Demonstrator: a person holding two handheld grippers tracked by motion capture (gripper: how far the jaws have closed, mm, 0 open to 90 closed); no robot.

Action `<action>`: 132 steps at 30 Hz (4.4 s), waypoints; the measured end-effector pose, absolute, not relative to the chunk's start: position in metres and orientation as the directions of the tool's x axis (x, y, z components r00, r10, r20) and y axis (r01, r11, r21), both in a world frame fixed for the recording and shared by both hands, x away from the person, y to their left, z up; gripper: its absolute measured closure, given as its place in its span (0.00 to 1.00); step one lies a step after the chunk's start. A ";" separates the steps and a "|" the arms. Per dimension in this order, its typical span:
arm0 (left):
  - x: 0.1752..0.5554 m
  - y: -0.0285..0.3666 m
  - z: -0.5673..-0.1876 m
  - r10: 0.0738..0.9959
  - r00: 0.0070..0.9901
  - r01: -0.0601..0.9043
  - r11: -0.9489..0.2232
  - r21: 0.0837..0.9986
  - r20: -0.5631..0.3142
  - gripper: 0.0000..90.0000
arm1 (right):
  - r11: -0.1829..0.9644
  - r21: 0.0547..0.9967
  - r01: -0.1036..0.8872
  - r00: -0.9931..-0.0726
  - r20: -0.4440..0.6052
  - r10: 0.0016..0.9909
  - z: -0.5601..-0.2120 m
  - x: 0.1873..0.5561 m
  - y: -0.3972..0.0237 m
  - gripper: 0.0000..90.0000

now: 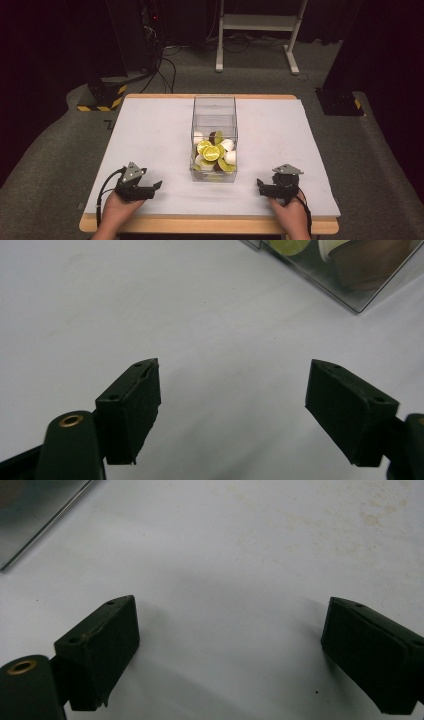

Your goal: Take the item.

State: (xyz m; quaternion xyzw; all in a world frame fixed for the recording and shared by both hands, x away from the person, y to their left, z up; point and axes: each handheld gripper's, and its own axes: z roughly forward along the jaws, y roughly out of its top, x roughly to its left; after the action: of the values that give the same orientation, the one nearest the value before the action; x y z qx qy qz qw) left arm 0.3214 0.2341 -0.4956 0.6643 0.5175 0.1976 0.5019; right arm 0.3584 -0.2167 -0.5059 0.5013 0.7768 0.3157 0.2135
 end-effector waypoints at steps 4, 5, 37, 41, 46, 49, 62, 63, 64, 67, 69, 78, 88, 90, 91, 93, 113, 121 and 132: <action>0.323 0.230 -0.495 0.878 0.396 0.486 0.047 0.873 -0.268 0.25 | 0.297 0.705 0.644 -0.406 -0.015 0.914 -0.506 0.358 -0.217 0.09; 0.323 0.229 -0.494 0.875 0.402 0.487 0.046 0.872 -0.271 0.25 | 0.298 0.705 0.644 -0.406 -0.015 0.914 -0.506 0.358 -0.217 0.09; 0.331 0.203 -0.473 0.815 0.473 0.475 0.086 0.876 -0.336 0.24 | 0.298 0.706 0.643 -0.405 -0.017 0.914 -0.506 0.358 -0.217 0.09; 0.332 0.200 -0.470 0.812 0.479 0.469 0.085 0.879 -0.334 0.24 | 0.297 0.706 0.643 -0.405 -0.016 0.914 -0.506 0.358 -0.216 0.09; 0.332 0.199 -0.467 0.807 0.490 0.465 0.077 0.882 -0.329 0.24 | 0.297 0.706 0.643 -0.405 -0.015 0.914 -0.506 0.358 -0.217 0.09; 0.332 0.199 -0.464 0.802 0.493 0.462 0.087 0.883 -0.337 0.24 | 0.297 0.706 0.643 -0.405 -0.015 0.914 -0.506 0.358 -0.217 0.09; 0.334 0.197 -0.461 0.792 0.505 0.460 0.090 0.883 -0.343 0.24 | 0.298 0.706 0.643 -0.405 -0.016 0.914 -0.506 0.358 -0.217 0.09; 0.334 0.196 -0.459 0.791 0.509 0.457 0.087 0.885 -0.340 0.24 | 0.297 0.706 0.643 -0.405 -0.016 0.914 -0.506 0.358 -0.216 0.09; 0.335 0.195 -0.458 0.788 0.507 0.456 0.100 0.884 -0.350 0.24 | 0.297 0.706 0.643 -0.405 -0.016 0.914 -0.506 0.358 -0.216 0.09; 0.335 0.194 -0.454 0.779 0.518 0.452 0.102 0.886 -0.354 0.24 | 0.297 0.705 0.643 -0.406 -0.016 0.914 -0.506 0.358 -0.217 0.09; 0.335 0.193 -0.454 0.777 0.521 0.452 0.102 0.886 -0.355 0.24 | 0.297 0.706 0.643 -0.405 -0.016 0.914 -0.506 0.358 -0.217 0.09; 0.338 0.185 -0.443 0.745 0.553 0.439 0.119 0.890 -0.373 0.24 | 0.297 0.705 0.643 -0.406 -0.015 0.914 -0.506 0.358 -0.217 0.09; 0.341 0.166 -0.428 0.733 0.587 0.405 0.102 0.909 -0.344 0.23 | 0.298 0.706 0.643 -0.406 -0.016 0.914 -0.506 0.358 -0.217 0.09; 0.342 0.162 -0.426 0.731 0.593 0.400 0.094 0.912 -0.336 0.23 | 0.298 0.706 0.643 -0.406 -0.015 0.914 -0.506 0.358 -0.217 0.09; 0.343 0.160 -0.425 0.730 0.593 0.401 0.100 0.911 -0.341 0.23 | 0.297 0.706 0.643 -0.406 -0.015 0.914 -0.506 0.358 -0.217 0.09; 0.345 0.156 -0.423 0.725 0.600 0.401 0.094 0.911 -0.339 0.23 | 0.297 0.706 0.643 -0.405 -0.015 0.914 -0.506 0.358 -0.217 0.09; 0.360 0.133 -0.420 0.697 0.627 0.413 0.081 0.907 -0.348 0.23 | 0.297 0.706 0.643 -0.405 -0.016 0.914 -0.506 0.358 -0.217 0.09; 0.366 0.123 -0.421 0.687 0.635 0.423 0.075 0.903 -0.354 0.23 | 0.298 0.706 0.643 -0.406 -0.016 0.914 -0.506 0.358 -0.217 0.09; 0.373 0.114 -0.423 0.675 0.637 0.436 0.081 0.896 -0.371 0.24 | 0.298 0.706 0.643 -0.406 -0.017 0.914 -0.506 0.358 -0.217 0.09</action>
State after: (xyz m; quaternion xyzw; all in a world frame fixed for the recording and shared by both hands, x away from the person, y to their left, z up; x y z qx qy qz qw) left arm 0.3734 0.1140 -0.4231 0.6705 0.4143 0.0986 0.6075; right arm 0.3580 -0.2166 -0.5059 0.5012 0.7765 0.3159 0.2146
